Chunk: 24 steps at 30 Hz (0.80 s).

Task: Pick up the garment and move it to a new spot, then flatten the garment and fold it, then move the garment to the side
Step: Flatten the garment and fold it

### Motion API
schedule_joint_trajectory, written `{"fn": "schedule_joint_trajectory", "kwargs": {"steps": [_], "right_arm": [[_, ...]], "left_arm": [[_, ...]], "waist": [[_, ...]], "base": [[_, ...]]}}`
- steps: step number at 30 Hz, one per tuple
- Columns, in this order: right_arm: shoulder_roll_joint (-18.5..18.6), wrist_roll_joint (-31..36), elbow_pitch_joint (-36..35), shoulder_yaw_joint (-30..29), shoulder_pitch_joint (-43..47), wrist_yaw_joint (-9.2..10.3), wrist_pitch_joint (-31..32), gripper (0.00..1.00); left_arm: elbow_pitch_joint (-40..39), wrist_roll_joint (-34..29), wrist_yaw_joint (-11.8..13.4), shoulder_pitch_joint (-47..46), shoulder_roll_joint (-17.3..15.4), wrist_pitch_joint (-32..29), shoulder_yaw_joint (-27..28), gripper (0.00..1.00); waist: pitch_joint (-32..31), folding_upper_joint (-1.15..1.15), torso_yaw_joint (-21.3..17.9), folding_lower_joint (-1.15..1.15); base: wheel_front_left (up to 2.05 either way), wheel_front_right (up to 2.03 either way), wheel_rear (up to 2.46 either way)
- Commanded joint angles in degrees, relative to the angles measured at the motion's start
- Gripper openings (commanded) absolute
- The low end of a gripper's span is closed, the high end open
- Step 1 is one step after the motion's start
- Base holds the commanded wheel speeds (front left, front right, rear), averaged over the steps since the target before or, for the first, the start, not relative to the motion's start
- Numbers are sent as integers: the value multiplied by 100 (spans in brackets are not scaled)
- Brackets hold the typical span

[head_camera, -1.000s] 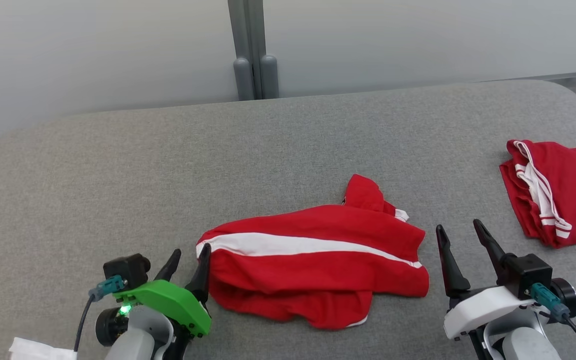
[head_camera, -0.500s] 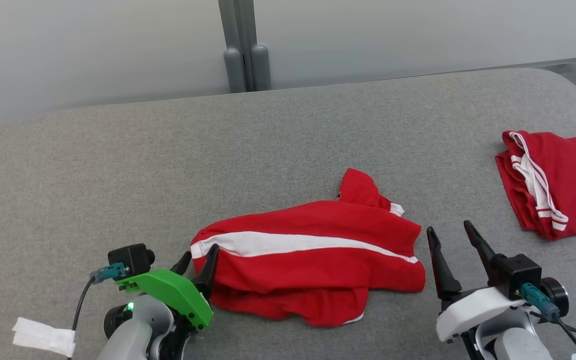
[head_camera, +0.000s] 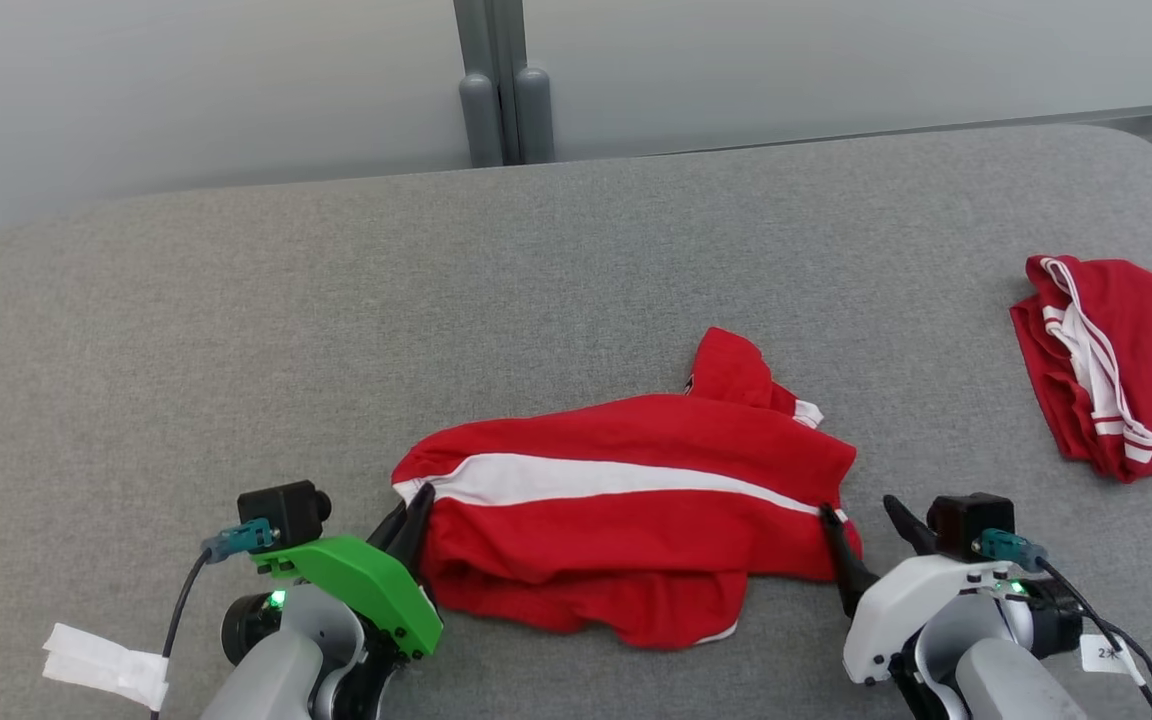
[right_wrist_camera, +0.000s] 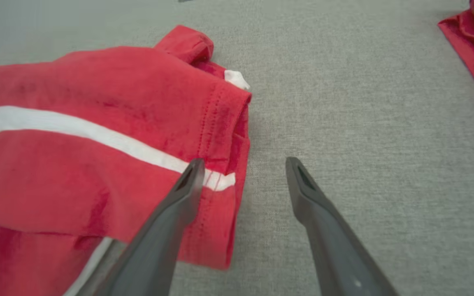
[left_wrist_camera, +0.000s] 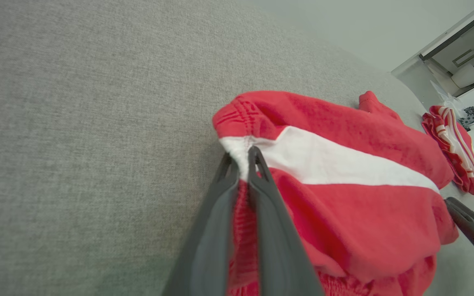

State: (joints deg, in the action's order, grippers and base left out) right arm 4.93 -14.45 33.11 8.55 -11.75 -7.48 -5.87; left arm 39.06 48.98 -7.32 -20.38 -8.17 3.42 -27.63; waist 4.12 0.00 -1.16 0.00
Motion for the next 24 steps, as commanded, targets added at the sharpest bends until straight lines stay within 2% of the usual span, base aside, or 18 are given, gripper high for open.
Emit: {"fn": "schedule_joint_trajectory", "kwargs": {"steps": [1,14,24], "right_arm": [[-32,-145,42,67,-84,1,84,100],[1,-1087,-103,664,-24,3,349,100],[83,-1267,-373,748,146,2,420,100]], "left_arm": [[25,33,-23,-86,-43,42,-23,0],[149,300,-24,-260,-144,282,-364,0],[264,446,-24,-342,-215,417,-562,0]], "waist": [[14,0,23,0],[95,0,36,0],[110,0,-22,0]], "base": [[0,0,0],[0,0,0],[0,0,0]]}}
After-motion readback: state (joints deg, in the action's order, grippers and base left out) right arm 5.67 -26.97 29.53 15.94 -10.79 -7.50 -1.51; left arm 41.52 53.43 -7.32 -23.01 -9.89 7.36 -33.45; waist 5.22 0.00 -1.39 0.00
